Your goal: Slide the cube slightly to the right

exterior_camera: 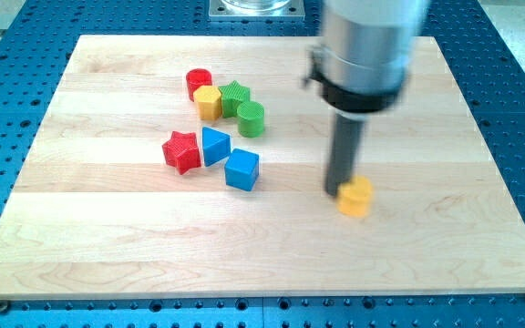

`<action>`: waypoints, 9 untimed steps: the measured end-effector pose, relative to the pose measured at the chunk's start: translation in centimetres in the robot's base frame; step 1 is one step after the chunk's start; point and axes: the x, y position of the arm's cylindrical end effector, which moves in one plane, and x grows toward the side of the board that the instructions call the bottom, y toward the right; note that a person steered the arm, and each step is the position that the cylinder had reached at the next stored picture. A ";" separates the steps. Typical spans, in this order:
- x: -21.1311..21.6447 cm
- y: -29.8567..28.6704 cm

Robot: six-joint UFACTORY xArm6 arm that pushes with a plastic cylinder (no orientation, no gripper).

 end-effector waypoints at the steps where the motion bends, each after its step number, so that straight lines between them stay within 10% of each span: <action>1: 3.5 5.1; 5: 3.4 -16.0; 7: -1.9 -18.2; 9: -2.2 -5.3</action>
